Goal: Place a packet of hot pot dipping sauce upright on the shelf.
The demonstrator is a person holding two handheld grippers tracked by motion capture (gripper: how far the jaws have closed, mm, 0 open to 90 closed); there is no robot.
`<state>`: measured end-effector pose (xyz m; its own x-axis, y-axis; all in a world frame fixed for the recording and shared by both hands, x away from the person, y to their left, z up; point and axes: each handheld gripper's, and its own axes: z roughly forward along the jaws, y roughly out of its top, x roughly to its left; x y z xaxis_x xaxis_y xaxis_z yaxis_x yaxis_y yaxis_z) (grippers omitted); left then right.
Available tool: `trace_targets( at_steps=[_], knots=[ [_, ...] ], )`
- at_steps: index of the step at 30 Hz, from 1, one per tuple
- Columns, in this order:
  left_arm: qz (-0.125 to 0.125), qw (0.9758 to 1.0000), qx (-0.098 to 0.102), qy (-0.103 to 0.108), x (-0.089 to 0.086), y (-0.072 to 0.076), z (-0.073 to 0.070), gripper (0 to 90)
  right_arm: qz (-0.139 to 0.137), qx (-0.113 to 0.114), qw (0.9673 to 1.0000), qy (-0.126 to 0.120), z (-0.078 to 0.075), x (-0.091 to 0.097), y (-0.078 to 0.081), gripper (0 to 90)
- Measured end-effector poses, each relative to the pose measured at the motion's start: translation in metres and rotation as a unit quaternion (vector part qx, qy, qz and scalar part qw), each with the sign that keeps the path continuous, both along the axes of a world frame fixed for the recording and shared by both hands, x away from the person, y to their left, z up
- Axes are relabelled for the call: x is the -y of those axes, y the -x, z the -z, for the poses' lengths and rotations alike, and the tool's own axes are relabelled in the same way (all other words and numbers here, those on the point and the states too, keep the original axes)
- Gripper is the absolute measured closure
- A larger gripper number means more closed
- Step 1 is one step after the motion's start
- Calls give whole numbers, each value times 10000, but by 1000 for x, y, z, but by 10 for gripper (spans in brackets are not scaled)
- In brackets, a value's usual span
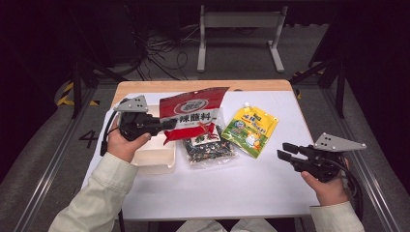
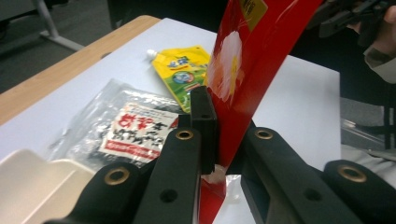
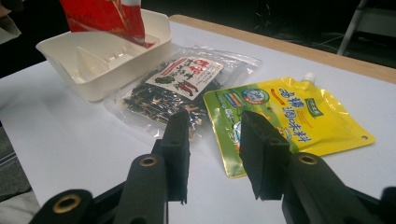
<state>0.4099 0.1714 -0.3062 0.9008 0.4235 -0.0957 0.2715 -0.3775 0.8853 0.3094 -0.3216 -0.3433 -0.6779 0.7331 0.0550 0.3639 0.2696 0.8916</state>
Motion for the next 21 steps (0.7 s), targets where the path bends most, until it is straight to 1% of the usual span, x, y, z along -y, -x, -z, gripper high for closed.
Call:
trace_targets(
  at_steps=[4, 8, 9, 12, 15, 18, 21],
  knots=[
    [-239, 9997, 59, -55, -14, -9, -3, 870, -11, -58, 10000, 15, 3, 0, -2, 631],
    [-394, 9992, 80, -27, -29, -18, -4, 870, -10, -105, 9999, 15, 5, 0, -3, 630],
    [-438, 9990, 111, -25, -32, -20, -3, 870, -3, -118, 9999, 9, 6, -1, -3, 630],
    [-460, 9989, 133, -21, -37, -24, -1, 870, -17, -134, 9999, 20, 7, -1, -4, 629],
    [-571, 9983, 141, 2, -47, -31, 3, 870, -16, -140, 9999, 21, 7, -1, -3, 627],
    [-663, 9977, 150, -4, -54, -35, 4, 870, 1, -154, 9999, 12, 8, -1, -3, 627],
    [-672, 9976, 146, -57, -60, -39, 5, 870, 12, -181, 9998, 8, 10, 0, -4, 627]
  ],
)
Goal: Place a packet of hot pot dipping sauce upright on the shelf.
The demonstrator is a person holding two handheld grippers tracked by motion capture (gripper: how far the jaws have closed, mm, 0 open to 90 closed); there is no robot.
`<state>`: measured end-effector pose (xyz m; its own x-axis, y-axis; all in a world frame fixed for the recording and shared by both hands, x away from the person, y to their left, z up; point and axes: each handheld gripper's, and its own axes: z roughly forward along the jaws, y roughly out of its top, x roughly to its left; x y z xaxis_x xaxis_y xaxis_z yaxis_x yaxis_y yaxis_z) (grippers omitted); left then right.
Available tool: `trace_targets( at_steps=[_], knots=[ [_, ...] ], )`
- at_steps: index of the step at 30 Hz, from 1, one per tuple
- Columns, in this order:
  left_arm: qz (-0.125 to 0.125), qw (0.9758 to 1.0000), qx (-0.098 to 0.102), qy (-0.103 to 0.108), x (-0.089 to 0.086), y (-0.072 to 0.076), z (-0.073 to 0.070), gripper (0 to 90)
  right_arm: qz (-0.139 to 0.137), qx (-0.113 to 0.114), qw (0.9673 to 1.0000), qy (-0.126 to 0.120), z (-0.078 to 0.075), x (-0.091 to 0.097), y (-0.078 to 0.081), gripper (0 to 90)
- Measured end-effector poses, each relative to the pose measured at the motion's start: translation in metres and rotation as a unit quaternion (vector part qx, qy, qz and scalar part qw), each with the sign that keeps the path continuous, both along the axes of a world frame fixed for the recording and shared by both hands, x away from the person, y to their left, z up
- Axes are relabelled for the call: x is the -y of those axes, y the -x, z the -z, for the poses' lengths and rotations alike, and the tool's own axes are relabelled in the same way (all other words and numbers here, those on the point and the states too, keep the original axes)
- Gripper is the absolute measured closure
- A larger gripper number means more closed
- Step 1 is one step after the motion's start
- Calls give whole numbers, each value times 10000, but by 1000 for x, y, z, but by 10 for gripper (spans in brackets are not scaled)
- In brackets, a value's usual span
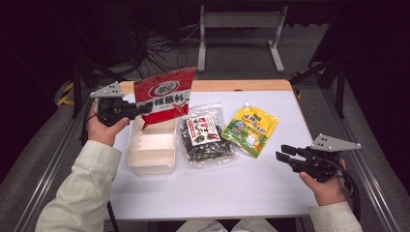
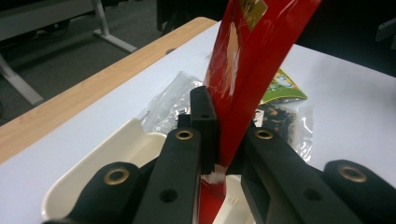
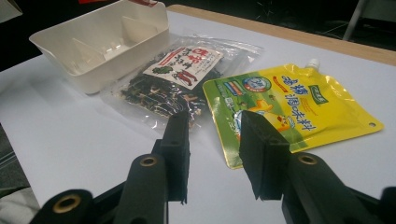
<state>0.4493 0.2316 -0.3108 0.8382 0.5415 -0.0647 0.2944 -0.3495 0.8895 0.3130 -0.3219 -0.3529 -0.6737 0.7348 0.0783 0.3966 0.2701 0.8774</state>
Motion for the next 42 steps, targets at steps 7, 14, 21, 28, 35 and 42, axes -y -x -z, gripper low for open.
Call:
trace_targets(
  at_steps=[7, 14, 21, 28, 35, 42],
  knots=[
    [60, 9993, 48, -361, -7, -16, 5, 870, 9, -48, 10000, -8, 3, 1, 1, 622],
    [-44, 9991, 6, -416, -17, -30, 14, 870, 75, -81, 9999, -45, 5, 5, 4, 617],
    [-233, 9970, -154, -727, -21, -33, 16, 870, 120, -138, 9998, -98, 7, 8, 6, 612],
    [-392, 9939, -237, -1001, -19, -39, 15, 870, 62, -138, 9999, -68, 8, 4, 5, 608],
    [-417, 9911, -245, -1239, -4, -52, 20, 869, 40, -159, 9998, -71, 8, 3, 6, 602],
    [-554, 9920, 144, -1122, -1, -61, 32, 869, 23, -167, 9998, -60, 10, 3, 7, 601]
  ],
)
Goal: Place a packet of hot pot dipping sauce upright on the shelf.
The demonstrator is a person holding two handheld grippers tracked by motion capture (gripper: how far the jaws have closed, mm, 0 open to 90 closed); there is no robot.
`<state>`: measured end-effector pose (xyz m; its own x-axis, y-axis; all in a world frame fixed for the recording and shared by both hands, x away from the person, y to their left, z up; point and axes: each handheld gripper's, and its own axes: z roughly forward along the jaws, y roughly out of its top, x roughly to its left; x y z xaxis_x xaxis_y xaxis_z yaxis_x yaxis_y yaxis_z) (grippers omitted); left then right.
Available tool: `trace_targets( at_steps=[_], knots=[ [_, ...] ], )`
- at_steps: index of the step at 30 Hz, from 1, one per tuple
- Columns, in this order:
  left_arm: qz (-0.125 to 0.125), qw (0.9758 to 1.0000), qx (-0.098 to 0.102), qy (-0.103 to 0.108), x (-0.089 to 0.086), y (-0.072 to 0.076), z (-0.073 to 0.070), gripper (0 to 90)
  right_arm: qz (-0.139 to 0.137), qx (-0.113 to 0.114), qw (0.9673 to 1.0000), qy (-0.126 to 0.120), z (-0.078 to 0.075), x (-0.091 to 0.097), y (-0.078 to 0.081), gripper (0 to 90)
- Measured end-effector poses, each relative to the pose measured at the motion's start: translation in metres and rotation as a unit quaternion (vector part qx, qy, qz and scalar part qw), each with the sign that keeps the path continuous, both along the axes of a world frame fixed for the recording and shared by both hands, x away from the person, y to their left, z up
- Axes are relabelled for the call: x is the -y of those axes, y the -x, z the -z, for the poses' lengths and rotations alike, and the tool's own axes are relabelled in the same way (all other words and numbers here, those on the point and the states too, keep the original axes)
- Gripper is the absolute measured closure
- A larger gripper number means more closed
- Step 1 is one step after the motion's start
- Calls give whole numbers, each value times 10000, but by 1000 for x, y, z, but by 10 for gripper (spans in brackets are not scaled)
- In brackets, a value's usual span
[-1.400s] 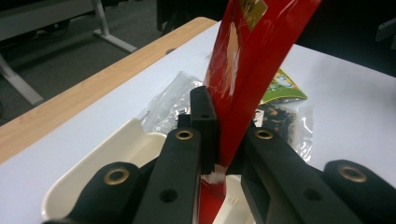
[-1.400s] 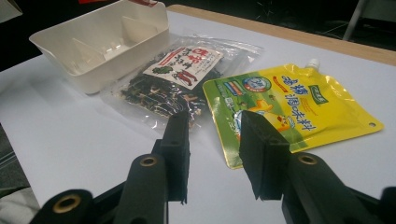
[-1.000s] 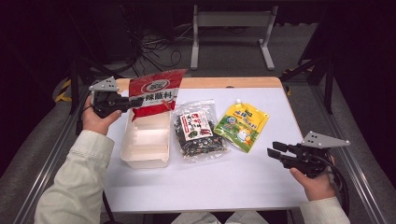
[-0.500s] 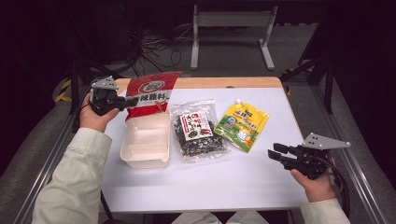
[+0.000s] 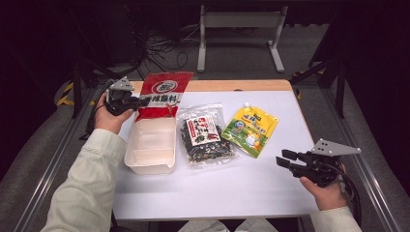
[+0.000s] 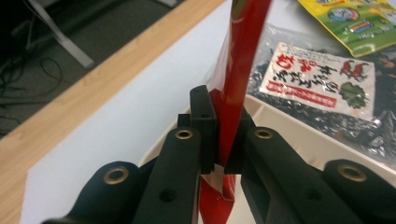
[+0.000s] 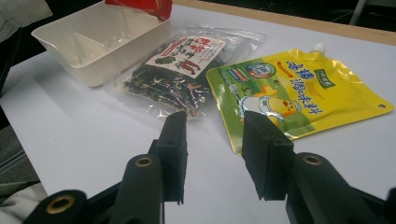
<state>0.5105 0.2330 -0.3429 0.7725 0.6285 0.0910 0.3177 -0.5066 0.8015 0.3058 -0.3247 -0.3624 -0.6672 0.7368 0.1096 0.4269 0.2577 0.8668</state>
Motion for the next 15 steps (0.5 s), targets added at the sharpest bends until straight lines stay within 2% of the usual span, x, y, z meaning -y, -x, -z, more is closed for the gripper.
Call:
trace_targets(
  at_steps=[7, 8, 12, 15],
  knots=[
    [-90, 9998, 141, -141, 1, -6, 17, 870, -52, -30, 10000, 7, 2, -3, 0, 600],
    [-99, 9997, 153, -140, 1, -7, 18, 871, -52, -36, 10000, 7, 2, -4, 0, 599],
    [-160, 9989, 240, -367, 6, -5, 21, 871, -83, -45, 10000, -4, 2, -5, 0, 597],
    [-259, 9986, 252, -383, 8, -5, 25, 871, -90, -47, 9999, -6, 2, -5, 0, 596]
  ],
)
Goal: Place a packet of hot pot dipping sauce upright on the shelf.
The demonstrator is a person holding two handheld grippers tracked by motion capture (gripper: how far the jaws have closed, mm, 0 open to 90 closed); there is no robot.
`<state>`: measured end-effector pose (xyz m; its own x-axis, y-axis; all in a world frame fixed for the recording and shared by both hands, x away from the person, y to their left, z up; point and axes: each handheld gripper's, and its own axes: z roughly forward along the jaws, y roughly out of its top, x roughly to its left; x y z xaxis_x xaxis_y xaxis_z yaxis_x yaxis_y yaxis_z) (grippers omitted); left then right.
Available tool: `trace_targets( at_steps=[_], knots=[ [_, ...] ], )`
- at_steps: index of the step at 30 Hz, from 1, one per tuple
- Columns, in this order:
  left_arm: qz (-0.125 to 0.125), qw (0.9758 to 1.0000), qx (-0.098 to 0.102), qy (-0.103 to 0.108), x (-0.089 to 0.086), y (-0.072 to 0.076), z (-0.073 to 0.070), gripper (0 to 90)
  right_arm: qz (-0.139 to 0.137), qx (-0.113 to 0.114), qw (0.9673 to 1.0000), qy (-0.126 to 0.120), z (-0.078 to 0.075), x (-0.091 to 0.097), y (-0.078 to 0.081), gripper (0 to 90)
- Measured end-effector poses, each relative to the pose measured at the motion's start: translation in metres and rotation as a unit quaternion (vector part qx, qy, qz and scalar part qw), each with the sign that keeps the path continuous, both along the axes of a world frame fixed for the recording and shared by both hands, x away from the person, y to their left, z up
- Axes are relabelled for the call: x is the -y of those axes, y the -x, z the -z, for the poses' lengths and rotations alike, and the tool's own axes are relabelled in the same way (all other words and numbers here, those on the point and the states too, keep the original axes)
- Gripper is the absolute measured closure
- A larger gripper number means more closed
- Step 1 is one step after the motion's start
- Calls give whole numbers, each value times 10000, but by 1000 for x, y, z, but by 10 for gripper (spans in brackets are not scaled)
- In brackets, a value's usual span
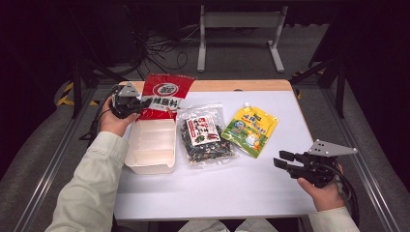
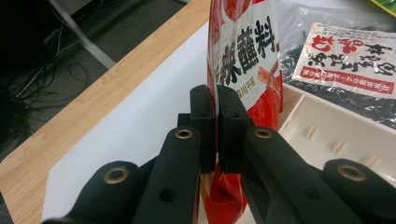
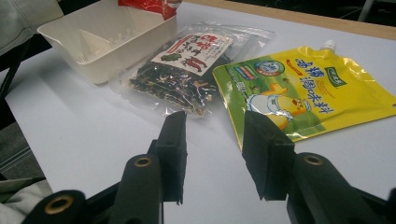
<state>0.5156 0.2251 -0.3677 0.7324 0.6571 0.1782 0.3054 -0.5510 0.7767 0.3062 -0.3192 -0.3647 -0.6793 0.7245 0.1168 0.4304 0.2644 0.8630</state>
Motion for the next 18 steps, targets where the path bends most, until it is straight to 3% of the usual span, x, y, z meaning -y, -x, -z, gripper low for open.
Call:
trace_targets(
  at_steps=[6, 9, 14, 18],
  knots=[
    [-92, 9996, 106, -241, 4, -2, 8, 869, -21, 1, 10000, -5, 0, 0, 1, 594],
    [-28, 10000, 42, -77, 2, 0, 4, 868, -29, -5, 10000, -9, 0, 0, 0, 594],
    [-172, 9991, -12, -389, 8, 3, 4, 870, -34, -18, 10000, -45, 0, 0, 0, 593],
    [-301, 9986, -47, -425, 8, -1, 10, 869, -80, 3, 10000, 10, 0, -4, 1, 590]
  ],
)
